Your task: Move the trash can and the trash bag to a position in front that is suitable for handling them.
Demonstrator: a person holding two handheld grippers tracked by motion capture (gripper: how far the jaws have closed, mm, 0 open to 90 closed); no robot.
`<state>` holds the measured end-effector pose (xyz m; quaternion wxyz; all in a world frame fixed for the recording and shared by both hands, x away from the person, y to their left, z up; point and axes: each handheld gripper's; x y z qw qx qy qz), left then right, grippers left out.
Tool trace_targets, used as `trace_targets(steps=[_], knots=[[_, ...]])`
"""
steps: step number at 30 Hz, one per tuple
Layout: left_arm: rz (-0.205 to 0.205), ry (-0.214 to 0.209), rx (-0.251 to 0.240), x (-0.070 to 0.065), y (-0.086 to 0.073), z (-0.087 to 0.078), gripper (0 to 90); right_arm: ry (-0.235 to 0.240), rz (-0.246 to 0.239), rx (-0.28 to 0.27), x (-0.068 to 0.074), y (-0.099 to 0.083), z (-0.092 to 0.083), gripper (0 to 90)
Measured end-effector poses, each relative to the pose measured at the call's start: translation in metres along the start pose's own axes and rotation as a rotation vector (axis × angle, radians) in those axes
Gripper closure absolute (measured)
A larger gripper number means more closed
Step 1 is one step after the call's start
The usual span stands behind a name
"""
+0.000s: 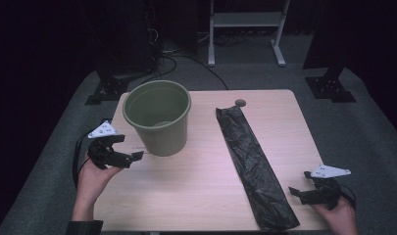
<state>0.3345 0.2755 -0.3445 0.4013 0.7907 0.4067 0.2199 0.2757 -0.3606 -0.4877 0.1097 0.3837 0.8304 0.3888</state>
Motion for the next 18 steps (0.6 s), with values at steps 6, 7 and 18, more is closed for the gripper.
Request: trace_targets(steps=[6, 7, 18], knots=[[-0.007, 0.004, -0.01, 0.011, 0.015, -0.005, 0.0, 0.0, 0.0, 0.0, 0.0, 0.0, 0.0, 10.3], [-0.006, 0.004, -0.009, 0.012, 0.017, -0.005, 0.0, 0.0, 0.0, 0.0, 0.0, 0.0, 0.0, 10.3], [-0.022, 0.006, -0.03, 0.031, 0.042, -0.007, 0.0, -0.001, 0.002, -0.001, 0.0, 0.0, 0.0, 10.3]])
Point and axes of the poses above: each handheld gripper's, and its own axes: z roughly forward along the jaws, y roughly out of its top, x roughly to its left, and after that the axes turned 9 degrees about y, right-handed
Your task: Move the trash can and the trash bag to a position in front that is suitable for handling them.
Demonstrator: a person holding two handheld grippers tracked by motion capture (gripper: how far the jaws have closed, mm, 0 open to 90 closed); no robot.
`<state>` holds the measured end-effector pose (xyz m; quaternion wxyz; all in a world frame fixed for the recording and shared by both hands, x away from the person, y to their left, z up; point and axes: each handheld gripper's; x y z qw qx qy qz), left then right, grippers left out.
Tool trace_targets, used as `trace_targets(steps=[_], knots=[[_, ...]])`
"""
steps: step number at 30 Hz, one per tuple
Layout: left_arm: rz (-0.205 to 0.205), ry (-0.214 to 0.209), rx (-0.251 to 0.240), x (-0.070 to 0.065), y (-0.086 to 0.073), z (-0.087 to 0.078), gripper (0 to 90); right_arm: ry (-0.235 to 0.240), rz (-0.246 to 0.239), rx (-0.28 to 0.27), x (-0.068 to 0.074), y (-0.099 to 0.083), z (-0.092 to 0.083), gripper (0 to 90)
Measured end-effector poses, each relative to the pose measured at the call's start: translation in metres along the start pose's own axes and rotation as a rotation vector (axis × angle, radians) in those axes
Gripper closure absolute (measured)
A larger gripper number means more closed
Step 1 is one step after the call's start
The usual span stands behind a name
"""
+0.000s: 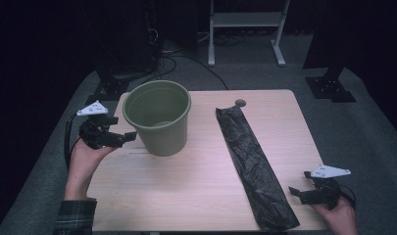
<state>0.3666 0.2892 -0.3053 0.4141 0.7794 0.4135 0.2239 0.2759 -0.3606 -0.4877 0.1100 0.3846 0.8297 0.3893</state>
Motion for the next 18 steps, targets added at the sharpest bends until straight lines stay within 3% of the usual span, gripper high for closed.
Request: trace_targets(steps=[12, 16, 18], knots=[[-0.017, 0.021, 0.009, 0.022, 0.016, 0.016, 0.0, -0.002, 0.002, 0.0, 0.0, 0.0, 0.0, 10.3], [-0.06, -0.008, 0.011, 0.033, 0.017, 0.027, 0.0, -0.002, 0.001, -0.001, 0.0, 0.0, 0.0, 10.3], [-0.058, 0.006, 0.014, 0.035, 0.018, 0.03, 0.0, -0.002, 0.001, -0.001, 0.0, 0.0, 0.0, 10.3]])
Point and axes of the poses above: each handheld gripper's, and its own axes: z roughly forward along the jaws, y roughly out of its top, x roughly to its left, and after that the axes turned 9 degrees about y, right-handed
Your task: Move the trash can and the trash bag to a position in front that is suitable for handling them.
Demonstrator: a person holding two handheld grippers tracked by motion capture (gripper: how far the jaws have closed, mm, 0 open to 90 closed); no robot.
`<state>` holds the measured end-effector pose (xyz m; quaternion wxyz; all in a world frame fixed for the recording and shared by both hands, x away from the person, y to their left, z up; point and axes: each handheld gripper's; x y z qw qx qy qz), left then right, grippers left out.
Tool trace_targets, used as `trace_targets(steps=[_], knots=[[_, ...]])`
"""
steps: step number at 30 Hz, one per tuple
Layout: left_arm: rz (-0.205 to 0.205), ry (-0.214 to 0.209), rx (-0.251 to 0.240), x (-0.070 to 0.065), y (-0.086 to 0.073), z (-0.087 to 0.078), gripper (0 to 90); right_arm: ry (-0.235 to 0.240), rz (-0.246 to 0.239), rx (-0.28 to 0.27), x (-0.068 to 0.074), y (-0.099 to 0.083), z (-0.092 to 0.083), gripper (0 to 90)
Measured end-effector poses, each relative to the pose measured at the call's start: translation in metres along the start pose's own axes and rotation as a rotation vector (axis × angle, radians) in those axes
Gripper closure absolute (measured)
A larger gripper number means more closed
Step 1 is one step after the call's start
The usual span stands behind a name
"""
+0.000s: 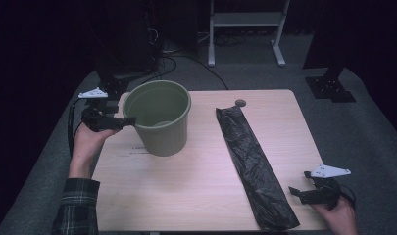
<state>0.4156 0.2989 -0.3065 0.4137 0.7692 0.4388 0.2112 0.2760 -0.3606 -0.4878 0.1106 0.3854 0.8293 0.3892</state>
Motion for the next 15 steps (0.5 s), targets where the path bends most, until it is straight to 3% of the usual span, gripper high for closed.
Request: trace_targets(steps=[7, 15], knots=[[-0.002, 0.003, 0.027, 0.004, 0.002, 0.015, 0.0, 0.0, 0.0, 0.0, 0.0, 0.0, 0.0, 10.3], [-0.006, -0.022, 0.042, 0.001, 0.003, 0.026, 0.0, 0.0, 0.0, 0.0, 0.0, 0.0, 0.0, 10.3]])
Point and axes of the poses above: each handheld gripper's, and its own axes: z roughly forward along the jaws, y roughly out of its top, x roughly to its left, and after that the axes turned 9 degrees about y, right-handed
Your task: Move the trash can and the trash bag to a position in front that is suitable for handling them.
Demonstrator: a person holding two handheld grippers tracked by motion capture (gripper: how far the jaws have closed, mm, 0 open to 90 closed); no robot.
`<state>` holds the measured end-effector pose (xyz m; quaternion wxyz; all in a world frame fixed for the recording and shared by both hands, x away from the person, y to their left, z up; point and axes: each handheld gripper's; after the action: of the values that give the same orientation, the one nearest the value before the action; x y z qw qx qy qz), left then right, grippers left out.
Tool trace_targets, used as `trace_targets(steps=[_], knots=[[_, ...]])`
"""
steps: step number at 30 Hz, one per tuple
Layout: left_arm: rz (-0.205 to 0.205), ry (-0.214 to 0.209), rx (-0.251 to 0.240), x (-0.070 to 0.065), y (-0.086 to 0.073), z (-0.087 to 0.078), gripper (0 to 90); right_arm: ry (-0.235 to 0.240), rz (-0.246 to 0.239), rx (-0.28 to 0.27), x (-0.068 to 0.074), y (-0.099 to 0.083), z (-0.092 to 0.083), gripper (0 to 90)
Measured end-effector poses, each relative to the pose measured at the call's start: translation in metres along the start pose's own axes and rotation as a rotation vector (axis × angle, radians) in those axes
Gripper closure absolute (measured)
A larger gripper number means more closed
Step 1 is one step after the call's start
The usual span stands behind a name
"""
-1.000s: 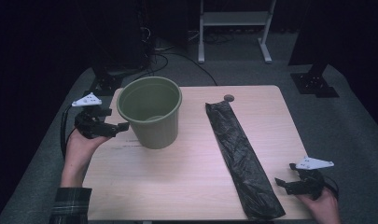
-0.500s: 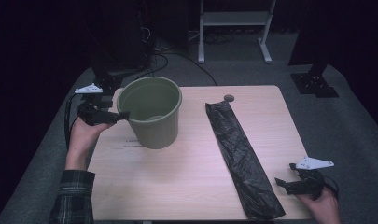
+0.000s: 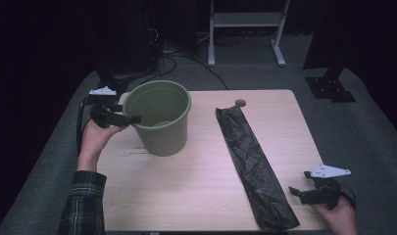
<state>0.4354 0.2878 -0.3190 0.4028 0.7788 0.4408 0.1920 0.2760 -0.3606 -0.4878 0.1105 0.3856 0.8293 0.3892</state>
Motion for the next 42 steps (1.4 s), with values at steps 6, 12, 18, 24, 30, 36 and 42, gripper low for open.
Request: trace_targets(steps=[6, 12, 18, 24, 30, 36, 42], knots=[[-0.018, -0.016, 0.004, -0.001, -0.001, 0.001, 0.0, 0.0, 0.0, 0.0, 0.0, 0.0, 0.0, 10.3], [-0.018, -0.021, 0.012, -0.003, 0.0, 0.003, 0.0, 0.0, 0.0, 0.0, 0.0, 0.0, 0.0, 10.3], [-0.007, -0.015, 0.023, -0.005, 0.001, 0.01, 0.0, 0.0, -0.001, 0.0, 0.0, 0.0, 0.0, 10.3], [0.01, -0.038, 0.041, -0.014, 0.001, 0.016, 0.0, 0.0, -0.001, -0.001, 0.0, 0.0, 0.0, 10.3], [0.035, -0.069, 0.062, -0.026, 0.0, 0.021, 0.0, 0.0, -0.001, 0.0, 0.0, 0.0, 0.0, 10.3], [0.058, -0.1, 0.065, -0.042, -0.003, 0.019, 0.0, 0.0, 0.0, 0.0, 0.0, 0.0, 0.0, 10.3], [0.072, -0.145, 0.043, -0.059, -0.009, 0.017, 0.0, -0.001, 0.0, 0.0, 0.0, 0.0, 0.0, 10.3]])
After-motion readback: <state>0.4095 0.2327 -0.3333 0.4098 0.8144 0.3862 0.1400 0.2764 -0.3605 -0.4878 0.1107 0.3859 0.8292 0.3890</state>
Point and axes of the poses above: each handheld gripper's, and its own axes: z roughly forward along the jaws, y roughly out of its top, x roughly to its left, and after that the axes turned 9 degrees about y, right-handed
